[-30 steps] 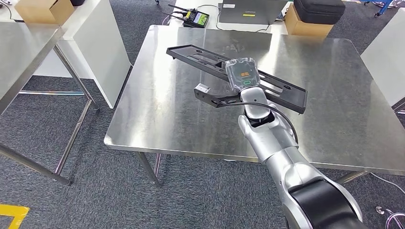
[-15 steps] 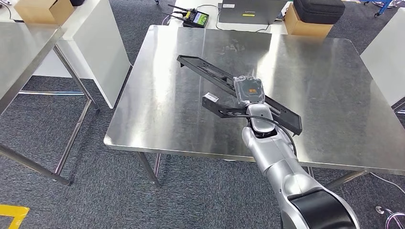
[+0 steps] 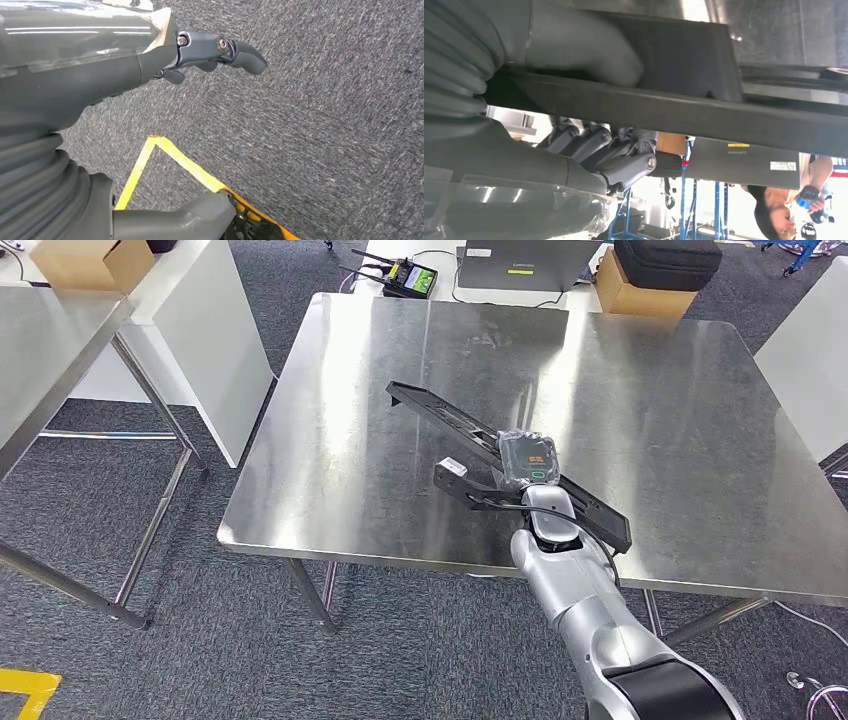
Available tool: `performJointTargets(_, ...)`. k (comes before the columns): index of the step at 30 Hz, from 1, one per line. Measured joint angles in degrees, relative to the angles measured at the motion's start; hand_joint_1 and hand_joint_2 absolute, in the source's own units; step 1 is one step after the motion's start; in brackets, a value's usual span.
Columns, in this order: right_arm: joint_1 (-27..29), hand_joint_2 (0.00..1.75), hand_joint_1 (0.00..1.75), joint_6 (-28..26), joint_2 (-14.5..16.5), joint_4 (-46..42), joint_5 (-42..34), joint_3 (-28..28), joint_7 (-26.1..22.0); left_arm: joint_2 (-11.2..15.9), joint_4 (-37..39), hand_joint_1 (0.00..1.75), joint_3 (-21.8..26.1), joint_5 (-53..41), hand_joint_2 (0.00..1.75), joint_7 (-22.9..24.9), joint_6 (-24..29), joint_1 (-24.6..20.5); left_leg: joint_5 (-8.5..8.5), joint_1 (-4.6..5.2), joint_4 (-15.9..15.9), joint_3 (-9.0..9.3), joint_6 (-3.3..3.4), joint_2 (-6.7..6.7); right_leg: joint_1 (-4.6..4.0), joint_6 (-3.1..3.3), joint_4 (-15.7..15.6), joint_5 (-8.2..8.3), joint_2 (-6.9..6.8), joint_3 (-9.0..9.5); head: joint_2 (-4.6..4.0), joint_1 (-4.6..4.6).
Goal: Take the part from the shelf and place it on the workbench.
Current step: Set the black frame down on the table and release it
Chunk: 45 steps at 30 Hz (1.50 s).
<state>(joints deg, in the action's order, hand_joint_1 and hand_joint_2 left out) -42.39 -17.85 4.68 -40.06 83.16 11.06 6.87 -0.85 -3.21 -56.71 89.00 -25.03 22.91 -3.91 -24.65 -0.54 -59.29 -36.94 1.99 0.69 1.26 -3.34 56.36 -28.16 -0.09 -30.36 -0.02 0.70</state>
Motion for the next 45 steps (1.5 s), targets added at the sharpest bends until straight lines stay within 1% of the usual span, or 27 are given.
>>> performJointTargets(7, 0.5, 0.0, 0.0, -0.14, 0.09, 0.0, 0.92, -0.73, -0.29, 0.02, -0.1, 0.0, -1.43, 0.04, 1.75, 2.0, 1.07, -0.01, 0.0, 0.0, 0.0, 0.01, 0.0, 0.01, 0.0, 0.0, 0.0, 0.0, 0.0, 0.02, 0.0, 0.01)
performJointTargets(11, 1.05, 0.0, 0.0, -0.14, 0.09, 0.0, 1.26, -0.76, -0.16, 0.02, -0.24, 0.0, -1.58, 0.04, 0.0, 2.61, 0.84, 0.0, 0.0, 0.0, 0.0, 0.01, 0.0, 0.01, 0.0, 0.0, 0.0, 0.0, 0.0, 0.02, 0.0, 0.01)
performJointTargets(23, 1.64, 0.0, 0.0, -0.2, 0.88, -0.08, 1.49, -1.11, 0.1, 0.02, -0.64, 0.0, -1.6, 0.05, 0.0, 3.15, 0.78, 0.0, 0.0, 0.0, 0.0, 0.02, 0.0, -0.02, 0.0, 0.0, 0.0, 0.0, 0.0, 0.02, 0.0, 0.0)
performJointTargets(26, 2.34, 0.0, 0.0, -0.13, 1.5, -1.1, 1.04, -1.5, -0.83, 0.03, -0.64, 0.0, -1.63, 0.06, 0.0, 3.15, 0.6, 0.0, 0.0, 0.0, 0.0, 0.03, 0.0, -0.02, 0.0, 0.0, 0.0, 0.0, 0.0, 0.03, 0.0, -0.01)
performJointTargets(29, 3.15, 0.0, 0.0, 1.11, 2.44, -2.84, 0.82, -1.6, -1.14, 0.07, -0.64, 0.0, -1.83, 0.06, 0.0, 3.09, 0.46, -0.01, 0.0, -0.01, 0.0, 0.03, 0.0, -0.03, 0.0, 0.0, 0.0, 0.0, 0.01, 0.03, 0.0, 0.0)
performJointTargets(31, 3.6, 0.0, 0.0, 2.37, 3.14, -3.93, -0.97, -1.61, -1.68, 0.11, -0.66, 0.0, -1.97, 0.07, 0.0, 2.98, 0.34, -0.01, 0.0, -0.01, 0.0, 0.04, 0.0, -0.03, 0.0, 0.01, 0.0, 0.0, 0.01, 0.03, 0.0, -0.01)
performJointTargets(32, 3.92, 0.0, 0.0, 2.96, 3.57, -4.58, -3.07, -1.7, -2.5, 0.14, -0.67, 0.0, -2.05, 0.07, 0.0, 2.95, 0.27, -0.01, 0.0, -0.01, 0.0, 0.05, 0.0, -0.04, 0.0, 0.01, 0.0, 0.0, 0.01, 0.03, 0.0, -0.01)
performJointTargets(34, 4.92, 0.0, 0.0, 4.37, 4.66, -6.55, -10.07, -2.22, -5.39, 0.17, -0.68, 0.0, -2.44, 0.06, 0.0, 2.97, 0.19, -0.02, 0.0, -0.02, 0.01, 0.05, 0.0, -0.04, 0.0, 0.01, 0.0, 0.0, 0.01, 0.02, 0.0, 0.0)
performJointTargets(38, 7.75, 0.0, 0.0, 8.5, 6.93, -13.09, -26.47, -2.99, -10.92, 0.18, -0.81, 0.0, -3.25, 0.07, 0.0, 3.41, 0.34, -0.03, 0.0, -0.02, 0.01, 0.05, 0.0, -0.04, 0.0, 0.02, 0.0, -0.01, 0.01, 0.02, 0.0, 0.0)
performJointTargets(40, 9.62, 0.0, 0.0, 11.24, 7.76, -17.77, -37.84, -2.71, -14.56, 0.2, -0.94, 0.0, -3.51, 0.06, 0.0, 3.7, 0.64, -0.04, 0.0, -0.02, 0.01, 0.04, 0.0, -0.04, 0.0, 0.02, 0.0, -0.02, 0.0, 0.02, 0.0, 0.01)
performJointTargets(42, 11.78, 0.0, 0.0, 14.04, 8.44, -23.31, -51.17, -1.68, -18.1, 0.23, -0.99, 0.0, -3.9, 0.06, 0.0, 3.74, 1.06, -0.06, 0.0, -0.02, 0.01, 0.05, 0.0, -0.03, 0.0, 0.02, 0.0, -0.02, 0.01, 0.0, 0.0, 0.01)
performJointTargets(45, 15.61, 0.0, 0.0, 17.71, 8.75, -33.41, -70.69, 1.85, -21.11, 0.24, -1.05, 0.0, -4.33, 0.05, 0.0, 3.17, 1.76, -0.09, -0.02, -0.02, 0.01, 0.06, -0.01, 0.0, 0.0, -0.06, -0.01, -0.11, 0.0, -0.3, 0.0, -0.01)
